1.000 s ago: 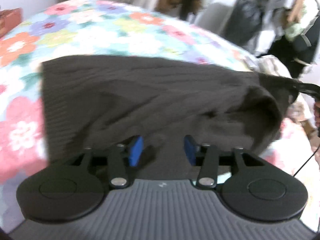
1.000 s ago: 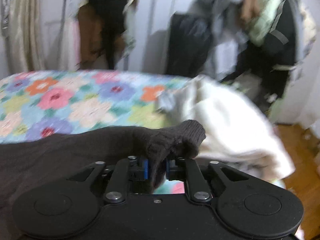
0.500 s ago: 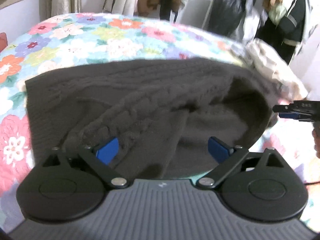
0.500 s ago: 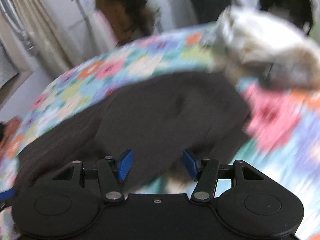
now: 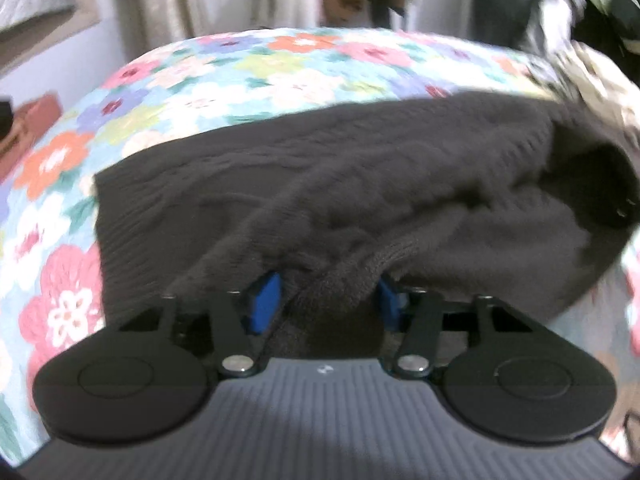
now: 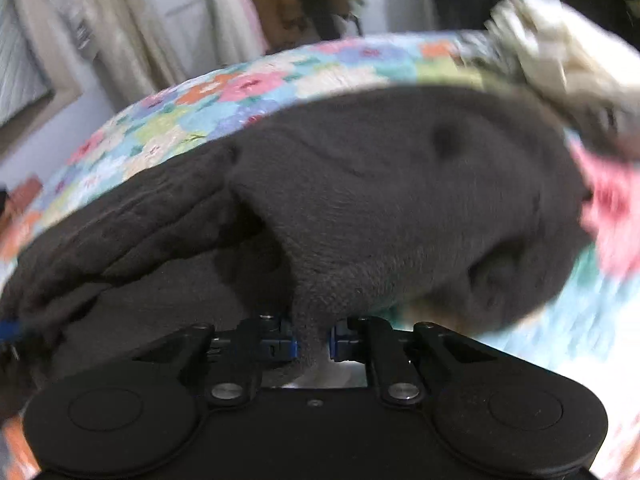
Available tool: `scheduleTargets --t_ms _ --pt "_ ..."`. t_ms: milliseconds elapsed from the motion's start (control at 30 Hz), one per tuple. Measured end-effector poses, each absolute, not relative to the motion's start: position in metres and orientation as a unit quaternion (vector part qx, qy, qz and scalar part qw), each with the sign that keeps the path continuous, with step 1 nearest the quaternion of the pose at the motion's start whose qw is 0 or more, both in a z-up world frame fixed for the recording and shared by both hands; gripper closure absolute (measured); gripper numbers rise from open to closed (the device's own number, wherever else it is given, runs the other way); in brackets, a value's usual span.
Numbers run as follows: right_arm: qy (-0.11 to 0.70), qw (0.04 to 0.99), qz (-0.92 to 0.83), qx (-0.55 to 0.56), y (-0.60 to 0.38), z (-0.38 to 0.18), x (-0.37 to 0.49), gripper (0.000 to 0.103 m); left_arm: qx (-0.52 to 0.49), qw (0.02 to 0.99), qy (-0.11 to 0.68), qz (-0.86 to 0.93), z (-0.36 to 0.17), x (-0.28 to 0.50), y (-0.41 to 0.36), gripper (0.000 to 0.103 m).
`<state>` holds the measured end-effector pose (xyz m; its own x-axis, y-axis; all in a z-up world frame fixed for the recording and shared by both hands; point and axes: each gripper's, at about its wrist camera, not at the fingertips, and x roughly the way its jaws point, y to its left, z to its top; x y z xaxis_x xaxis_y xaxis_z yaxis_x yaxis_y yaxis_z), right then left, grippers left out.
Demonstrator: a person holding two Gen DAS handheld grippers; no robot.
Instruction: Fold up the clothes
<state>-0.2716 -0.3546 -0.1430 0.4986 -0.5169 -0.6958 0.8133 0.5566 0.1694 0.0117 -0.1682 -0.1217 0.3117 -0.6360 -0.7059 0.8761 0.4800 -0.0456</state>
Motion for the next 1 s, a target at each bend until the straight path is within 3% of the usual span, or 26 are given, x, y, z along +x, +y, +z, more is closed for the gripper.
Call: scheduleTargets --t_ms 167,567,700,833,1000 --pt "0.291 0.847 -0.423 0.141 -0.336 -0.081 -0.281 0.093 0.114 0.806 0.345 -0.468 -0.114 0.033 -0.159 0.069" --pt "0.307 0.784 -0.531 -0.094 -0.329 0.017 -0.306 0.096 0.096 0.822 0.327 -0.455 -0.104 0.036 -0.156 0.067" --pt "0.347 0.771 -0.525 -0.101 -0.341 0.013 -0.308 0.096 0.101 0.834 0.31 -0.444 -0.1 0.037 -0.155 0.068" --pt "0.392 0.757 -0.514 -0.098 -0.355 0.005 -0.31 0.096 0.094 0.816 0.348 -0.453 -0.107 0.044 -0.155 0.068" --pt "0.445 0.738 -0.507 -0.023 -0.381 -0.038 -0.329 0.096 0.122 0.79 0.376 -0.469 -0.11 0.031 -0.16 0.058"
